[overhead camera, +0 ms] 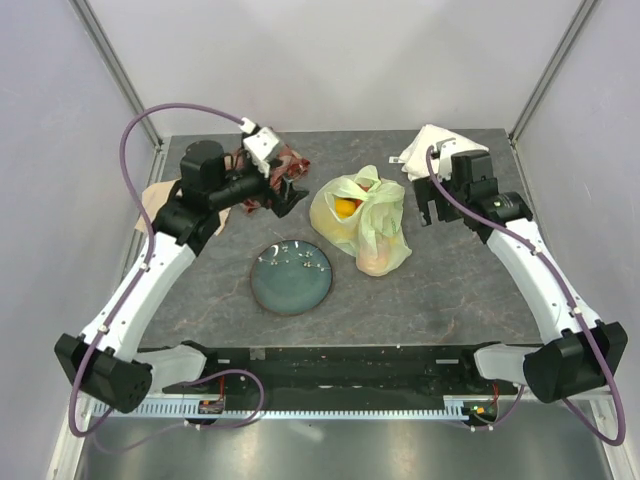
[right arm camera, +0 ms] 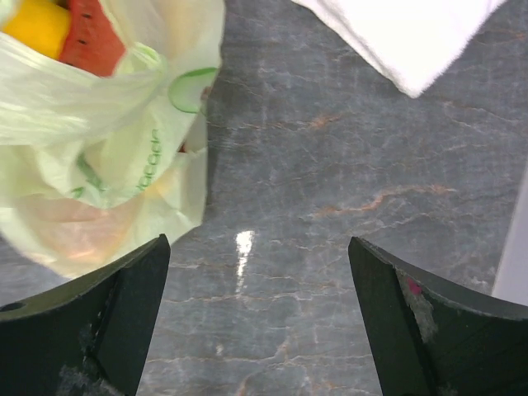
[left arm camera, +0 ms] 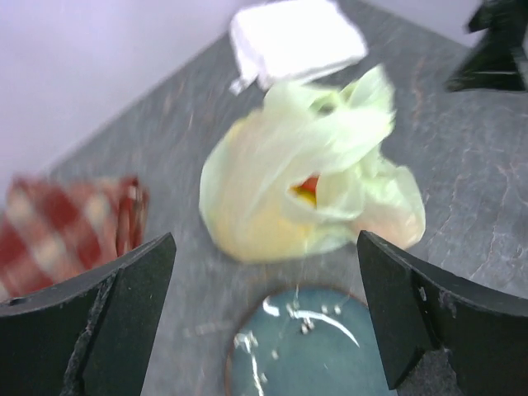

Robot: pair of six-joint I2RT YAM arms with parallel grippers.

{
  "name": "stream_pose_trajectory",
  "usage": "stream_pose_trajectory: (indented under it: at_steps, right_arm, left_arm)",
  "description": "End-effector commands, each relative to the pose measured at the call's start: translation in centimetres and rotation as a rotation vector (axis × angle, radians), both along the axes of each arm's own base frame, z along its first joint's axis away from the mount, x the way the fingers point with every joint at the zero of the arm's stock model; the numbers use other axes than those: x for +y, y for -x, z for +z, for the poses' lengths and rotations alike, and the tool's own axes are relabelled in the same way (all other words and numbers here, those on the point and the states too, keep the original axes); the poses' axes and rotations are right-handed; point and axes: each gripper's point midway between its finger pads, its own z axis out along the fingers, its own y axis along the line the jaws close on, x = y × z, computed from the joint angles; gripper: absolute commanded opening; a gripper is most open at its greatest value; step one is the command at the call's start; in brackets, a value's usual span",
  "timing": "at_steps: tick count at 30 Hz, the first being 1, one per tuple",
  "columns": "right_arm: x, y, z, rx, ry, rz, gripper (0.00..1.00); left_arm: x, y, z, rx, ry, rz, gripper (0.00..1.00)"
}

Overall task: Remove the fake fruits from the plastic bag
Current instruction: Adjust the plastic bag at the center of the board.

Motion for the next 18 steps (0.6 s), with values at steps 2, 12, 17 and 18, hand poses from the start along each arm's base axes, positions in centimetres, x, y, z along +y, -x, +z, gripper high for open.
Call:
stream_pose_trajectory:
  at_steps: [2,12,17,18]
  right_arm:
    - [5.0,-0.2,4.5,-0.004,-0.247,0.136,0.98]
    - [9.8,-2.0,4.6,0.007,-0.350,0.398,0.98]
    - [10.5,-2.9,2.8,0.042,-0.390,0.384,0.97]
    - [10.7,-2.8,2.1,0.057,-0.406,0.373,0.97]
  left_arm:
    - [-5.9,1.1,3.1,-0.236,-0.129,-0.297,0.98]
    - [-12.9,-0.2,-1.0,-0.350,-0.377,-0.491,0.85]
    - [-14.6,-0.7,-2.9,-0.389,-0.446,-0.544,0.82]
    - [-14.9,-1.2,-3.6,-0.389,-0.465,-0.543,0.78]
